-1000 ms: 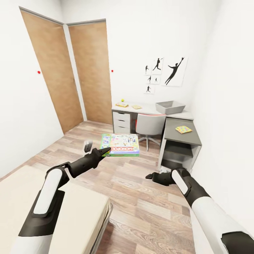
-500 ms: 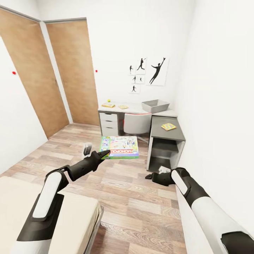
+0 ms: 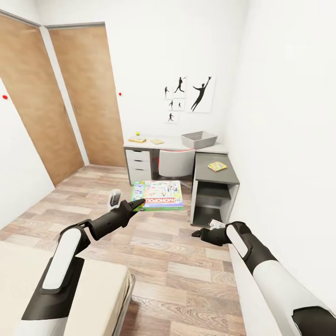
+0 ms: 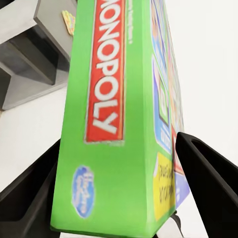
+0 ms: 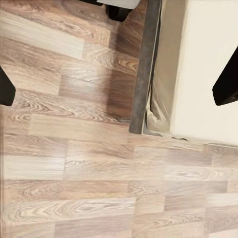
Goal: Put all the toys in the child's room - the three board games (two on the bed and one on the table), the two jigsaw puzzles on the table, and the tennis ball on the table - inside the toy box on the table in the child's room.
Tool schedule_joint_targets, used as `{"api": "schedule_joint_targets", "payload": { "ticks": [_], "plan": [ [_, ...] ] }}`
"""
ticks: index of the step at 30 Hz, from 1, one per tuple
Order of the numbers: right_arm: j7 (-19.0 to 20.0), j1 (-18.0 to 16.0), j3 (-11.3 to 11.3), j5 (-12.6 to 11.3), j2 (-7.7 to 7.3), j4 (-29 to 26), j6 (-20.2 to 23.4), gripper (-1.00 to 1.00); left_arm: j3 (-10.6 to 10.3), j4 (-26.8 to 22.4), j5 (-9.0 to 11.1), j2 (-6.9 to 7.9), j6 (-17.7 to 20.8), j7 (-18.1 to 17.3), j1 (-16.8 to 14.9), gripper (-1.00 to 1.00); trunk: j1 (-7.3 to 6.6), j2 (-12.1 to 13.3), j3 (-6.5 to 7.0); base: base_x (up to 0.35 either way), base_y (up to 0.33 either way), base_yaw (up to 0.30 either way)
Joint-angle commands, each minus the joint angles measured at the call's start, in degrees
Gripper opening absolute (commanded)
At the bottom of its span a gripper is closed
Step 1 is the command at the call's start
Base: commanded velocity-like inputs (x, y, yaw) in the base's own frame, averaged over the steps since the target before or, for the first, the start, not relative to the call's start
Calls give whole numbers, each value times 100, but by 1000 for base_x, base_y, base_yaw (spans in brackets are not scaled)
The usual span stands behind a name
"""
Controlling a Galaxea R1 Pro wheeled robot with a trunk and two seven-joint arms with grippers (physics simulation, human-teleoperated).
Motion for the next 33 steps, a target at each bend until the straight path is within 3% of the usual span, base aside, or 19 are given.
{"api": "schedule_joint_targets", "payload": {
  "ticks": [1,18,26,33],
  "plan": [
    [48,-7,16,53,-5,-3,15,100,8,-6,64,-3,22,58,-5,-100,4,-13,-13,0,12,-238],
    [48,-2,24,57,-8,-3,10,100,26,16,82,-1,33,48,4,-100,4,-13,-9,0,3,-255],
    [48,-1,25,61,-11,-3,9,100,27,-6,82,-1,31,42,9,-100,4,-13,-5,54,0,-65],
    [48,0,25,64,-16,-3,9,100,27,-9,82,-1,24,39,13,-100,4,-13,-5,247,0,-13]
  ]
}}
